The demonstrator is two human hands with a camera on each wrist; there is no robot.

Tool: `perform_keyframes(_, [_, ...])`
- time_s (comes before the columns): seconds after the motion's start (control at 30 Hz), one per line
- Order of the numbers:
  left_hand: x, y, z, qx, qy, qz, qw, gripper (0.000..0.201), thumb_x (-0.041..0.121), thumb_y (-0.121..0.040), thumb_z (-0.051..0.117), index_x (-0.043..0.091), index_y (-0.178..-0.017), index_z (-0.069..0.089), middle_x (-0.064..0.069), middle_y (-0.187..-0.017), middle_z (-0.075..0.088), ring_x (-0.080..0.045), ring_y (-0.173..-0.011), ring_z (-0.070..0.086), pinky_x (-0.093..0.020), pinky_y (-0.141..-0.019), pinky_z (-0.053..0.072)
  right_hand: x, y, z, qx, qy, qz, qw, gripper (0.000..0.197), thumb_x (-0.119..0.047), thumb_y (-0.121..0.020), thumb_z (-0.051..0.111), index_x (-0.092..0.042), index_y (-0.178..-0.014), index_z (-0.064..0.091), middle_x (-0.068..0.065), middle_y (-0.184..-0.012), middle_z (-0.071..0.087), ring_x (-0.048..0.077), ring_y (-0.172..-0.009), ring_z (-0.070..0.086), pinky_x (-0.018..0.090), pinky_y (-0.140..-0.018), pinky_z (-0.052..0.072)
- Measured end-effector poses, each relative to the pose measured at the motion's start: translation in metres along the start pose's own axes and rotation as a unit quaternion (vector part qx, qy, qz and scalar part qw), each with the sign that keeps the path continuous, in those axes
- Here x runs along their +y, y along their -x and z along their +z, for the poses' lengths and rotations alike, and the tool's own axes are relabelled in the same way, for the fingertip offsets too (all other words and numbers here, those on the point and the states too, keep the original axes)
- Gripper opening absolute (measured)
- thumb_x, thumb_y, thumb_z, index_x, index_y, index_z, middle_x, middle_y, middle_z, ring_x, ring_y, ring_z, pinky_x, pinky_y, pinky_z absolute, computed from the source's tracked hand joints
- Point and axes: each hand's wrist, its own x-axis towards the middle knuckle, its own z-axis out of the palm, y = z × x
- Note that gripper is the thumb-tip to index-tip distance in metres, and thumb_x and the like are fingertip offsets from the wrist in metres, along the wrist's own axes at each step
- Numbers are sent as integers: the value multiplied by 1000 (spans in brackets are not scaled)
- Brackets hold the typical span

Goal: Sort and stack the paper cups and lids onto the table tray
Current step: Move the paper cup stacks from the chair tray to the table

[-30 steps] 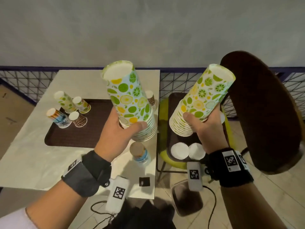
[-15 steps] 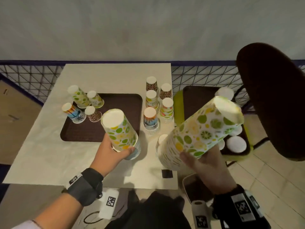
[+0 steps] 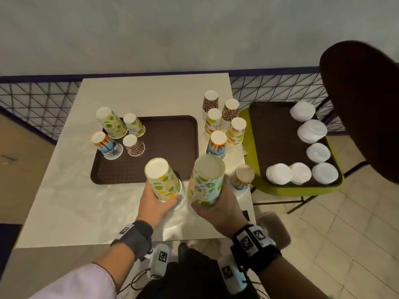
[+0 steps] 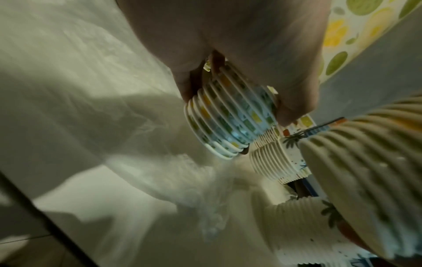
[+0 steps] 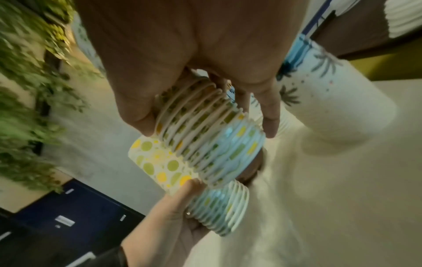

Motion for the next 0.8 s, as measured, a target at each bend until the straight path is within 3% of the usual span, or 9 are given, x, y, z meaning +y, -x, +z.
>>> perform_keyframes(0.1, [-15, -5, -4, 0, -9, -4, 1000, 80, 49, -59, 94, 27, -125, 56, 6, -117, 73, -9, -107, 70, -39, -93, 58, 14, -12, 21, 28, 25, 17, 999, 89, -30, -65, 92, -30, -136, 38, -17, -124, 54, 0, -112, 55, 26, -92, 51])
perform_keyframes(0.2, [-25, -7, -4, 13, -23, -4, 1000, 81, 50, -58, 94, 27, -125, 55, 3, -117, 72, -12, -108, 70, -42, -93, 58, 27, -22, 33, 54, 50, 34, 997, 93, -29, -67, 91, -25, -142, 36, -8, -130, 50, 10, -120, 50, 25, -95, 44])
perform_keyframes(0.37, [-45, -8, -4, 7, -54, -31, 998, 90, 60, -55, 93, 24, -131, 59, 10, -120, 73, -7, -111, 68, -41, -101, 56, 53, -35, 49, 99, 52, 49, 993, 96, -35, -64, 89, -29, -142, 34, -4, -133, 50, 21, -127, 50, 46, -105, 49])
perform_keyframes(0.43, [-48, -7, -3, 4, -70, -37, 997, 93, 63, -55, 92, 26, -133, 59, 11, -121, 72, -6, -113, 68, -40, -103, 55, 62, -38, 51, 106, 53, 52, 992, 97, -36, -64, 88, -31, -143, 32, -4, -135, 50, 22, -129, 50, 48, -106, 48])
perform_keyframes(0.53, [-50, -8, -2, 3, -65, -47, 997, 97, 65, -55, 93, 26, -136, 57, 11, -123, 72, -6, -113, 67, -39, -103, 55, 72, -41, 52, 103, 58, 60, 991, 100, -34, -66, 90, -27, -146, 31, -2, -138, 49, 22, -130, 49, 40, -107, 46])
perform_keyframes(0.63, [-50, -9, -3, -9, -64, -53, 996, 102, 68, -53, 94, 28, -138, 53, 11, -126, 70, -7, -116, 67, -42, -104, 55, 78, -42, 51, 101, 64, 66, 991, 102, -33, -69, 92, -21, -150, 31, 2, -141, 50, 21, -129, 51, 27, -101, 42])
perform_keyframes(0.8, [-42, -5, -6, -1, -38, -53, 998, 114, 44, -49, 104, 29, -142, 41, 5, -137, 60, -12, -125, 61, -35, -104, 52, 81, -42, 51, 88, 64, 64, 992, 103, -32, -69, 92, -22, -150, 29, 2, -142, 51, 19, -128, 52, 25, -98, 42])
